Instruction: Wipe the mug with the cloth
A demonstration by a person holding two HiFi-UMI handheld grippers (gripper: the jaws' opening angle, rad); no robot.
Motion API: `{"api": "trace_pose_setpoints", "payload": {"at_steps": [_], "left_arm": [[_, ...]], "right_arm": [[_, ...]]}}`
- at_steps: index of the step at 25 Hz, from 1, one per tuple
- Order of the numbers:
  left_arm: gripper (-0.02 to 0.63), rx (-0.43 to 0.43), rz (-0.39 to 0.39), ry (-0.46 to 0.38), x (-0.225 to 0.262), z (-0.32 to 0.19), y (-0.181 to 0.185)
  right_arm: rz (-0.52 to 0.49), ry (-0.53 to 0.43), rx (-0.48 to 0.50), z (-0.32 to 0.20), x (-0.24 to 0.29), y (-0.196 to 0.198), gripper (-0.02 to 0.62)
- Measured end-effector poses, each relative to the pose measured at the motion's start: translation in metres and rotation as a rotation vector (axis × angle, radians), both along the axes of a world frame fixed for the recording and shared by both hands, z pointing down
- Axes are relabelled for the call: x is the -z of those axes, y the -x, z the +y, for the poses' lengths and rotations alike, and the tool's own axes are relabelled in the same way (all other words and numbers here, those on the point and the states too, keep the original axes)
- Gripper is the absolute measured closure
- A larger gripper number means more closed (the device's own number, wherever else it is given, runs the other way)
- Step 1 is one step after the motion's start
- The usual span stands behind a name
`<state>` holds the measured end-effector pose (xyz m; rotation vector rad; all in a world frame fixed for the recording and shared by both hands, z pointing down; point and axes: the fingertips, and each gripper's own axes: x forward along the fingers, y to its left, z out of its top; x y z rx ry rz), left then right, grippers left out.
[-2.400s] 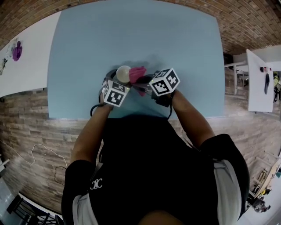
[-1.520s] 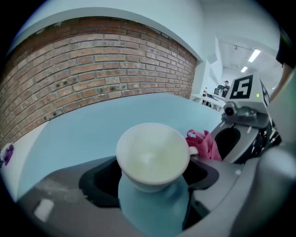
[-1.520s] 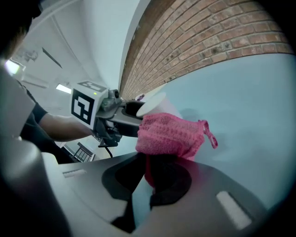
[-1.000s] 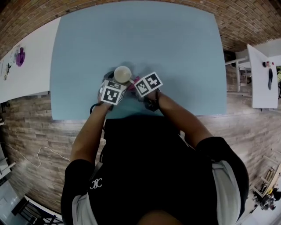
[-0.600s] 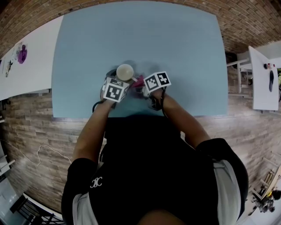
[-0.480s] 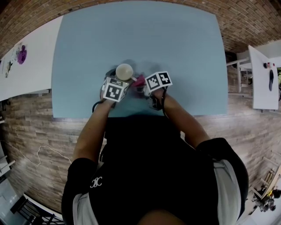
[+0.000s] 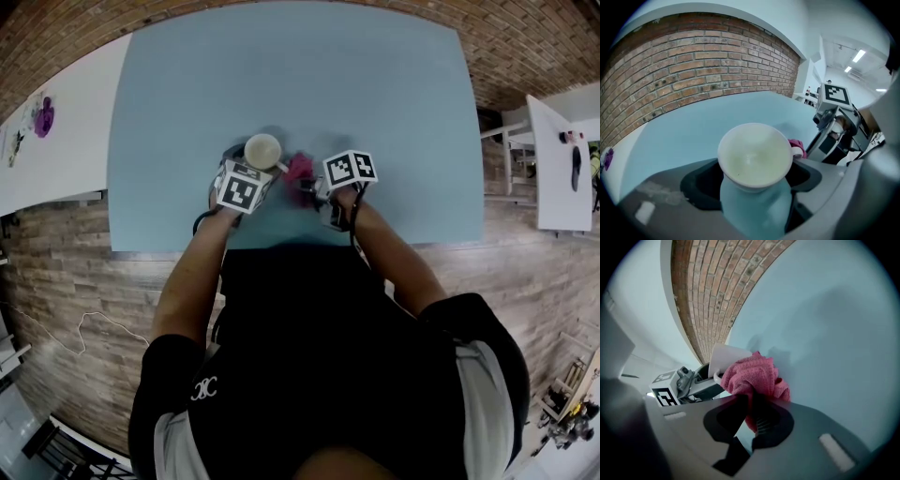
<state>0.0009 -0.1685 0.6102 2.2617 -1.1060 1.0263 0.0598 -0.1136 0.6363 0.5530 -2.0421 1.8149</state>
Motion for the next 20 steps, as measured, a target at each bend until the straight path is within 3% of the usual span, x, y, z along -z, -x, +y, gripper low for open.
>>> {"api": "trace_pose_setpoints", "payload": {"at_steps": [6,12,15,20], "left_arm": [[0.181,-0.01,-0.009,-0.004,-0.006,-0.001,0.0],[0.172,0.004,-0.024,-0.005,-0.004,0.003,0.003],[0.144,0.043,-0.039,-0.023,-0.01,0.013,0.01],[0.148,0.11,-0.021,-0.062,0.001,0.032,0.032]], "right_arm": [[0.0,-0.054,-0.159,-0.028,0.003,-0.028,0.557],[-0.114,-0.201,-0.212,-0.048,0.045,-0.041,0.557],[-0.104,-0.282,-0.192,-0.049,0.064,-0.046,0.557],[0.0,-0.477,-0.106,-0.048,0.086,-0.045,0.557]]}}
